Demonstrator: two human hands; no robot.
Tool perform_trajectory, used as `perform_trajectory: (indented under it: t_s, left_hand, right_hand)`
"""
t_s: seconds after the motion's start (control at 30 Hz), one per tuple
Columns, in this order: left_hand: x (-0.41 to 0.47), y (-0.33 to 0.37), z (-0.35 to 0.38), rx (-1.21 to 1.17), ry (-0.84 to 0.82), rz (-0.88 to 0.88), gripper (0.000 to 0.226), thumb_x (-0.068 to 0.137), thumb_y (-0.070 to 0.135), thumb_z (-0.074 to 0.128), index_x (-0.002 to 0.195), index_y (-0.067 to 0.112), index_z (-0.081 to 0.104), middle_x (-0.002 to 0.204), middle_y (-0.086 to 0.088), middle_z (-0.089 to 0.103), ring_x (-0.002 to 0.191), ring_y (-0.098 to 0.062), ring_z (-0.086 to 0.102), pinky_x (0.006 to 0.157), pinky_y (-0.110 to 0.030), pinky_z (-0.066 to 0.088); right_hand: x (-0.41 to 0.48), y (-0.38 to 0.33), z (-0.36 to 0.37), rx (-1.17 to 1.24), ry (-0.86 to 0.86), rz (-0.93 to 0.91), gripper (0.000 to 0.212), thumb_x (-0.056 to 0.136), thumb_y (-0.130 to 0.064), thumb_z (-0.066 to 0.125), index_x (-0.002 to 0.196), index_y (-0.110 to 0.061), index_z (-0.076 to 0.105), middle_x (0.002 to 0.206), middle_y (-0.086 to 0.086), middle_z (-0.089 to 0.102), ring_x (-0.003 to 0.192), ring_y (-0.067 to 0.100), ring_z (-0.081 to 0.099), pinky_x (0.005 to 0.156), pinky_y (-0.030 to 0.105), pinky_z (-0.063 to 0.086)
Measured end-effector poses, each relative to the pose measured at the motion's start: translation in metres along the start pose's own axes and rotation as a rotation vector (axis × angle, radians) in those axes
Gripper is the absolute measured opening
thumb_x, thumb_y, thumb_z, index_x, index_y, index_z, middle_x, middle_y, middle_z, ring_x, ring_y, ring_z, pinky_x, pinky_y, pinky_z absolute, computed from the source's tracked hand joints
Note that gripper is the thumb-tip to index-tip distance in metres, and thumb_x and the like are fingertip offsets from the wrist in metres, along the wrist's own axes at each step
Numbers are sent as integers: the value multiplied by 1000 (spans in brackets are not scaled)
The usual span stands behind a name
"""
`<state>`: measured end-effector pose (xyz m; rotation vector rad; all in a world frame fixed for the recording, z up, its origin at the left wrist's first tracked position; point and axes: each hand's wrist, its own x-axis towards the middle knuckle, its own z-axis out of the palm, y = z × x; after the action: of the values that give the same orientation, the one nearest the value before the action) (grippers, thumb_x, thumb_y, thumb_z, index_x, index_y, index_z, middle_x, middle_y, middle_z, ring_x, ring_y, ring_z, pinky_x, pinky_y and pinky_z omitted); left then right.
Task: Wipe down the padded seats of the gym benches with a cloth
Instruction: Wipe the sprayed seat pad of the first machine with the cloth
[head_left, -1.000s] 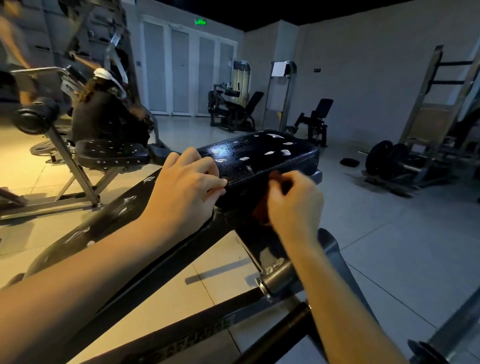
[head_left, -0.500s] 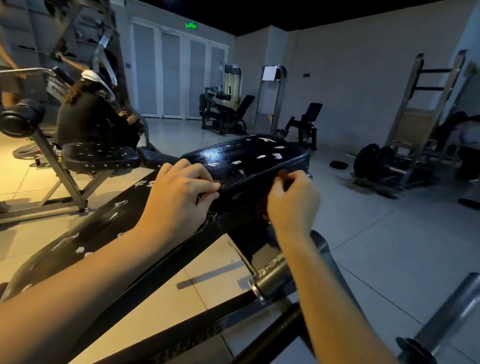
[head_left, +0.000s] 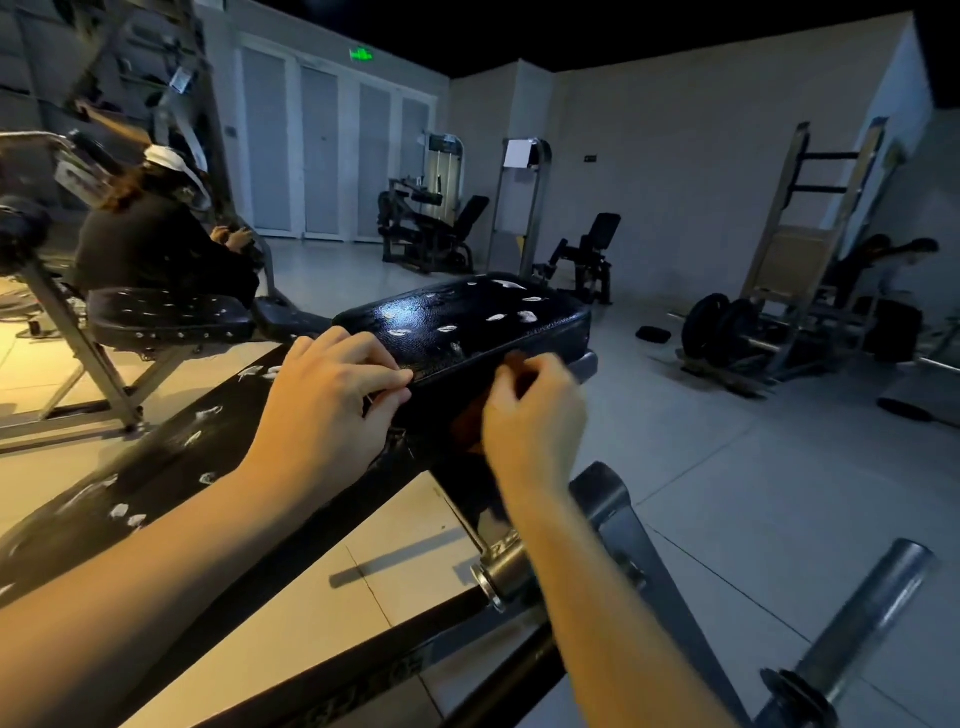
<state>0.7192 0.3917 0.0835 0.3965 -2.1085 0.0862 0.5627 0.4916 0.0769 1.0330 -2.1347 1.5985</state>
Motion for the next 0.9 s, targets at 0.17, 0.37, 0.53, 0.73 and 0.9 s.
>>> perform_trajectory:
  t_s: [0.17,0.37,0.53,0.73,0.9]
  left_hand:
    - [-1,-1,-1,6,0,0,13,85,19,78,97,18,80,94,5,68,85,-19,53,73,-35,35]
    - [-2,0,2,-9,3,-20,15,87,20,74,100,17,80,95,3,68,86,-19,53,74,-36,38]
    - [-3,2,2,-20,12,-30,15,87,21,73,99,17,80,96,2,68,86,-18,53,74,-37,37]
    - [-3,0,2,-8,10,-16,14,86,20,75,99,17,80,96,3,68,85,-19,55,74,-35,35]
    - [-3,2,5,-9,22,-29,14,85,18,76,99,16,80,95,1,68,85,-19,55,74,-34,34]
  right_hand:
    - [-15,0,-3,-83,-151,-187,12,99,-26,63,110,-20,65,93,-15,56,77,-5,53,66,8,44]
    - [70,32,-36,-203,114,116,9,99,-24,62,98,-16,63,89,1,66,76,12,62,63,23,53]
    - [-28,3,3,-55,-217,-153,10,100,-26,61,109,-22,63,96,-13,59,83,-1,57,75,14,49]
    - [59,31,-33,-141,-10,67,14,99,-25,63,110,-16,66,88,-6,63,82,11,67,71,24,58]
    - [19,15,-16,-112,-88,-40,11,100,-24,62,107,-17,65,93,-7,63,84,8,64,77,23,58]
